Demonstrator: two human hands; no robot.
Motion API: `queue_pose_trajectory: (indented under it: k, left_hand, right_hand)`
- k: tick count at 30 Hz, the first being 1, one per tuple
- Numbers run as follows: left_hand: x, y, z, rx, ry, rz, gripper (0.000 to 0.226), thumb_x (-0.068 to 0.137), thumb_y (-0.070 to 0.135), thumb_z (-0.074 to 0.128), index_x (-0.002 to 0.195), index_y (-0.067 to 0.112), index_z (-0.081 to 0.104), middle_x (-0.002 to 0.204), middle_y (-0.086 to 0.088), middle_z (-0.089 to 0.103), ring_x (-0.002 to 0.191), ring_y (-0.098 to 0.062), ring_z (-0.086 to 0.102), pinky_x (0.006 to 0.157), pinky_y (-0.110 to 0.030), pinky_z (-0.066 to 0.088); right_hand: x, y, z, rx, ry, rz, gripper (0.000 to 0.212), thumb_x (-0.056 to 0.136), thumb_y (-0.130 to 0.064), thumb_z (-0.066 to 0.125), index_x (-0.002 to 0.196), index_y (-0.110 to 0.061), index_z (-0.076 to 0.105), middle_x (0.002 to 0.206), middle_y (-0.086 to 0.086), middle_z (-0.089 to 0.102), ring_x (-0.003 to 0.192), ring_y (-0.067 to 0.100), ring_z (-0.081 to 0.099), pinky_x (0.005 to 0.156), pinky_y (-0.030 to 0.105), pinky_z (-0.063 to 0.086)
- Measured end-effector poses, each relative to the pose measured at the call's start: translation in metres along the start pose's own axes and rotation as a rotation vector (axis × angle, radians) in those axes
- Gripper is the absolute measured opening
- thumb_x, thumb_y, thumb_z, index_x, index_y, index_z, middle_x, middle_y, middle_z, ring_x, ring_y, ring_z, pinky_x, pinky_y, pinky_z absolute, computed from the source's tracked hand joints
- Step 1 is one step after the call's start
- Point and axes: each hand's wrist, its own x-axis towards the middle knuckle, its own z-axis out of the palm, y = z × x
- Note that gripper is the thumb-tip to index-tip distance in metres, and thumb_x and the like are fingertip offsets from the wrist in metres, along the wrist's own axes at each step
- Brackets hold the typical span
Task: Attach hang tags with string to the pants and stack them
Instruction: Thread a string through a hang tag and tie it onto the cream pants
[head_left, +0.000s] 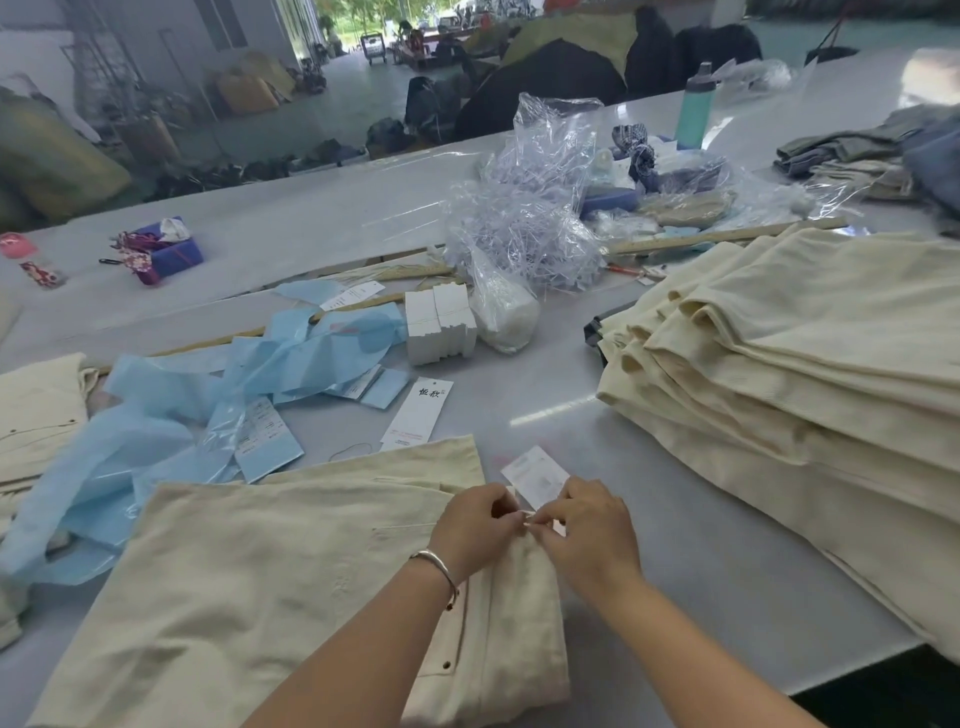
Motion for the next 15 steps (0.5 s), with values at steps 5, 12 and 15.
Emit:
queue_pose_trajectory:
  k: [5, 12, 15]
  left_hand:
    - [0.001, 0.002, -0.007, -0.155, -0.041, -0.071, 0.024, 0.085, 0.014, 0.069, 0.066, 0.024, 0.058, 0.066, 0.012, 0.058, 0.063, 0.002, 0.05, 0.057, -0.007, 0.037]
    - [-0.004, 0.008, -0.015, -0.503, -0.062, -0.225, 0.024, 0.086, 0.011, 0.068, 0.063, 0.016, 0.063, 0.056, 0.008, 0.054, 0.051, -0.002, 0.046, 0.051, -0.011, 0.036]
    - [-0.008, 0.009, -0.023, -0.628, -0.094, -0.298, 0.023, 0.092, 0.015, 0.063, 0.07, 0.009, 0.066, 0.054, 0.002, 0.054, 0.046, -0.007, 0.044, 0.043, -0.016, 0.035]
  right_hand:
    - [-0.002, -0.02, 0.013, -0.141, 0.082, 0.04, 0.013, 0.082, -0.021, 0.066, 0.083, -0.026, 0.078, 0.085, -0.001, 0.061, 0.09, 0.025, 0.055, 0.074, 0.034, 0.032]
    - [-0.001, -0.033, 0.032, 0.033, 0.32, 0.205, 0.026, 0.048, -0.003, 0.09, 0.048, -0.017, 0.067, 0.055, 0.003, 0.052, 0.056, 0.029, 0.055, 0.052, 0.037, 0.039]
    - [-0.001, -0.031, 0.043, 0.161, 0.39, 0.266, 0.03, 0.05, 0.004, 0.088, 0.049, -0.017, 0.066, 0.055, 0.003, 0.048, 0.054, 0.029, 0.051, 0.053, 0.036, 0.037]
